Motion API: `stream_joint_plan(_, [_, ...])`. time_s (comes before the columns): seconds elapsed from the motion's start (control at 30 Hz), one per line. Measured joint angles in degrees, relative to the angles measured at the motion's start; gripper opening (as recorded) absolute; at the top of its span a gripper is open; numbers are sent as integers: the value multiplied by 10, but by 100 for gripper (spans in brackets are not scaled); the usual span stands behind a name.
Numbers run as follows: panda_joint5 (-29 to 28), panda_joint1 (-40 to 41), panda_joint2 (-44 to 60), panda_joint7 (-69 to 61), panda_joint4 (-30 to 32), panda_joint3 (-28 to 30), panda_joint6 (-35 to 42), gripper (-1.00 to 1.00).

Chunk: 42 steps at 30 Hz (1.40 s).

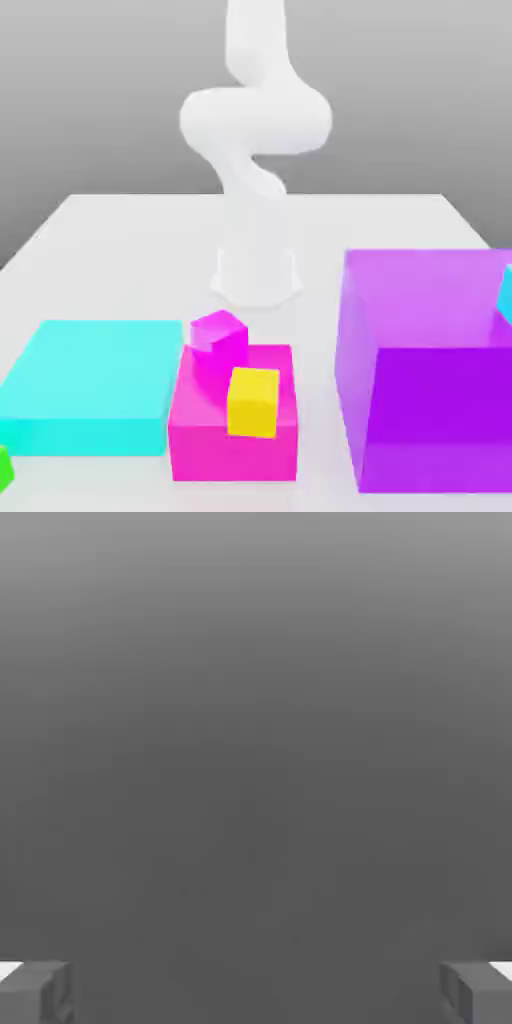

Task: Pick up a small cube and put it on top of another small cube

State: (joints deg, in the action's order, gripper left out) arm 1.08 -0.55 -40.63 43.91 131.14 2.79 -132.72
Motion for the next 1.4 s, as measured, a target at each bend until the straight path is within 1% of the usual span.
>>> stream_joint_plan(0.37, [74, -8, 230, -105, -29, 117, -42, 0])
stream_joint_plan(0.57, [127, 11, 356, -170, -45, 162, -62, 0])
stream_joint_plan(0.8, [171, 62, 500, -235, -62, 178, -89, 0])
stream_joint_plan(0.93, [180, 91, 578, -261, -71, 187, -108, 0])
stream_joint_plan(1.07, [177, 118, 651, -279, -80, 199, -129, 0])
stream_joint_plan(1.2, [209, 152, 733, -307, -97, 169, -181, 0])
stream_joint_plan(1.23, [217, 159, 748, -312, -101, 161, -192, -100])
stream_joint_plan(1.4, [218, 159, 748, -313, -101, 161, -191, -100])
